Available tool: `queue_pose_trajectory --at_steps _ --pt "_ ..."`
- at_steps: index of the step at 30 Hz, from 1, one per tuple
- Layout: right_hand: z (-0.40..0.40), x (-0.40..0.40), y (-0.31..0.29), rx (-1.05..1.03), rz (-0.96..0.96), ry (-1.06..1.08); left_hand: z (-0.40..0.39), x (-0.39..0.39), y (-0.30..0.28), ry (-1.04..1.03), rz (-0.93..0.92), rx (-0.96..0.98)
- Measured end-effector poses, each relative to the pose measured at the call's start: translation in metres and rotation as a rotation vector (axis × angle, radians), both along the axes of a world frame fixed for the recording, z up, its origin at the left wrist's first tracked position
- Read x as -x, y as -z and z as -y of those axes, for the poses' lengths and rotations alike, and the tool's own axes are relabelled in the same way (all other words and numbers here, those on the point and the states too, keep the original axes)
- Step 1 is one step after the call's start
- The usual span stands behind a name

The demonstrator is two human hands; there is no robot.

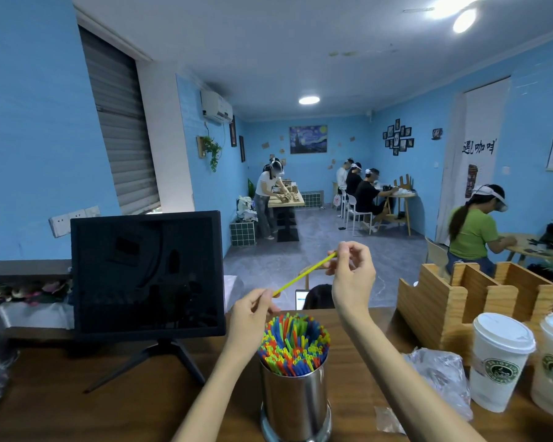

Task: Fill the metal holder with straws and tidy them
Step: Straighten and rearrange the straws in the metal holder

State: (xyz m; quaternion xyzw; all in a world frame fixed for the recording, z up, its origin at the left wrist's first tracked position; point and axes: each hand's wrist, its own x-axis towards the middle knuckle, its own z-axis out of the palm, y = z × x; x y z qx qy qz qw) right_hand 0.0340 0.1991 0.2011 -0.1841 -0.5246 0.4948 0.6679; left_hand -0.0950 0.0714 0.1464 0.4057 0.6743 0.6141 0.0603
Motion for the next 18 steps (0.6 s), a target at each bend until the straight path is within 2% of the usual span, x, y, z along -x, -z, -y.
queue_pose_trajectory --at_steps 2,4,8,12,15,18 --pt "-0.006 -0.001 0.007 0.046 0.034 -0.001 0.002 0.004 -0.002 -0.005 0.092 -0.095" --pt "-0.012 -0.001 0.019 0.045 0.146 -0.036 0.003 0.010 -0.006 -0.043 0.209 -0.206" --pt "-0.025 -0.011 0.048 -0.116 0.442 -0.250 0.009 0.020 -0.020 -0.151 0.449 -0.461" --pt "-0.029 -0.015 0.068 -0.324 0.814 -0.433 0.012 0.017 -0.036 -0.184 0.425 -0.623" --pt "-0.021 -0.011 0.068 -0.351 0.902 -0.518 0.008 0.007 -0.044 -0.146 0.344 -0.615" --pt "-0.019 -0.009 0.059 -0.412 0.979 -0.545 0.003 0.000 -0.044 -0.076 0.266 -0.529"
